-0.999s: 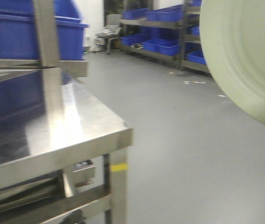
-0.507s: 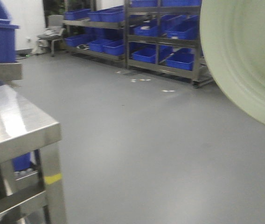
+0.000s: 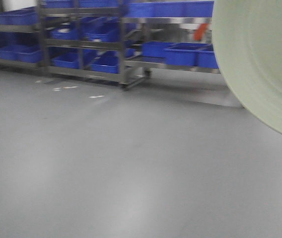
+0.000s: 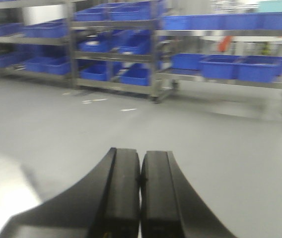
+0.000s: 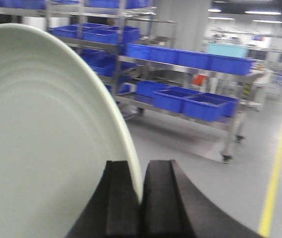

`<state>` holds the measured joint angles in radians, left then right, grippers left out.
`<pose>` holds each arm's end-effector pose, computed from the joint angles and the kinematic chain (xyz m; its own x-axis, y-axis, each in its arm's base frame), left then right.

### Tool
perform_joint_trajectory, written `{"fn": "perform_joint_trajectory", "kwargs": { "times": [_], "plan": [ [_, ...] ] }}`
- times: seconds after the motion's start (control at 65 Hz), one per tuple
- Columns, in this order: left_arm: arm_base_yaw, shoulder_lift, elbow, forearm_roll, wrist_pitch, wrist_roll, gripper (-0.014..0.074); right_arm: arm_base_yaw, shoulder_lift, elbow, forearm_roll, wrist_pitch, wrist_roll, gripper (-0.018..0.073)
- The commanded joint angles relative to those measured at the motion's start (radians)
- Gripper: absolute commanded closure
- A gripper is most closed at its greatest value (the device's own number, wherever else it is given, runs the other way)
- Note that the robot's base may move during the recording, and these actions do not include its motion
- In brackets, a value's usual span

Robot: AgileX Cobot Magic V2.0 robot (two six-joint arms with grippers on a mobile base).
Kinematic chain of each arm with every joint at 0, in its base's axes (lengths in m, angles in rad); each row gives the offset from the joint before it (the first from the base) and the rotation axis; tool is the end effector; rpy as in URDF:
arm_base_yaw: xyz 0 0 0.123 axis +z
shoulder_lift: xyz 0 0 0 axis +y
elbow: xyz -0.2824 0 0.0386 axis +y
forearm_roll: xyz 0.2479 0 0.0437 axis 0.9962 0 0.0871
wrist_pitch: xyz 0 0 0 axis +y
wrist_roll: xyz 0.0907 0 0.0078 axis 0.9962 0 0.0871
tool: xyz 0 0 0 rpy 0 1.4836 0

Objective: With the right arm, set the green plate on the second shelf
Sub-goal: 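Drive the base to the blue-bin shelving while holding the plate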

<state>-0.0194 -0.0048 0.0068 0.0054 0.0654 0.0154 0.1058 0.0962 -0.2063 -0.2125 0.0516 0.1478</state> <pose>0.0564 -0.0011 0.2051 0.0202 0.0204 -0.9996 0.0186 0.9996 0.0208 0.0541 0.0047 0.2724 0.1513 -0.0487 -0.9873 -0.0853 0.9944 -0.0621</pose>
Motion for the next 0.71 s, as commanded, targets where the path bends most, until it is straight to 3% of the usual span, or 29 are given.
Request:
{"fn": "perform_joint_trajectory", "kwargs": {
  "times": [0.0, 0.692],
  "plan": [
    [-0.008, -0.014, 0.042, 0.001, -0.086, -0.001, 0.0466, -0.003, 0.018, -0.033, 0.008, -0.111, 0.006, 0.0506],
    [-0.008, -0.014, 0.042, 0.001, -0.086, -0.001, 0.0466, -0.003, 0.018, -0.033, 0.008, -0.111, 0.006, 0.0506]
  ]
}}
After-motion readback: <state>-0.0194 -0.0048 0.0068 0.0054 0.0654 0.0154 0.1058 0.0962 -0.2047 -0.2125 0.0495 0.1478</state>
